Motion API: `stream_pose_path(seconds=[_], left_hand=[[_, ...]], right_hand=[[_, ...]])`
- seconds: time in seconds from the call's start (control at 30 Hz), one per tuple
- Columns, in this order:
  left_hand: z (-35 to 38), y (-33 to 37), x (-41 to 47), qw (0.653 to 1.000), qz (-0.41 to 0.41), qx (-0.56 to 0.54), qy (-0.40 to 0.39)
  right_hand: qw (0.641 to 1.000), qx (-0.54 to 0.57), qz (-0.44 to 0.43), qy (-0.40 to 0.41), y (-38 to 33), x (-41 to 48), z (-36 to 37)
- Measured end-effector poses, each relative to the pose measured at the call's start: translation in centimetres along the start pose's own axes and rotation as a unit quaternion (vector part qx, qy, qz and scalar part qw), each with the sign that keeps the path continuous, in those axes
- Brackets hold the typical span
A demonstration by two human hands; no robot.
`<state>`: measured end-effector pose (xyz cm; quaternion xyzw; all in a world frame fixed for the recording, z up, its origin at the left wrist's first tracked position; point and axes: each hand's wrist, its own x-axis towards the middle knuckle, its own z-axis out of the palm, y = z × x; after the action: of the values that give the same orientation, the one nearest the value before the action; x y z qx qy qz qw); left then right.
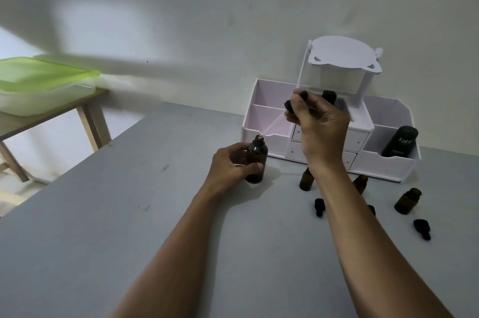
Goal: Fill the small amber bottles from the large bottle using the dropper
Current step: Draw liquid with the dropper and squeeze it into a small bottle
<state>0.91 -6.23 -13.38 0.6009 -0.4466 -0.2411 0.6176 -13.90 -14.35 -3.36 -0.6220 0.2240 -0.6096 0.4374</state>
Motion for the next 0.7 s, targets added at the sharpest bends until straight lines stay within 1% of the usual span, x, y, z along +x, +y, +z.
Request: stream_pose_path(seconds=[0.17, 0.4, 0.57, 0.7], left_hand=[[0.0, -0.1, 0.0, 1.000, 0.001, -0.003, 0.000], [-0.2, -0.3, 0.2, 1.000, -0.005, -0.007, 0.001], [-0.4, -0.5, 0.3, 1.000, 0.002, -0.009, -0.001], [-0.4, -0.5, 0.3, 1.000, 0.015, 0.008, -0.004]], right_hand=[[1.000, -0.028, -0.003, -0.008, 0.4, 0.4, 0.3], [0.997, -0.047, -0.002, -0.065, 0.5, 0.2, 1.3], [0.978, -0.140, 0.031, -0.154, 1.9, -0.4, 1.7], [0.966, -0.186, 0.051, -0.172, 3.2, -1.1, 1.5]])
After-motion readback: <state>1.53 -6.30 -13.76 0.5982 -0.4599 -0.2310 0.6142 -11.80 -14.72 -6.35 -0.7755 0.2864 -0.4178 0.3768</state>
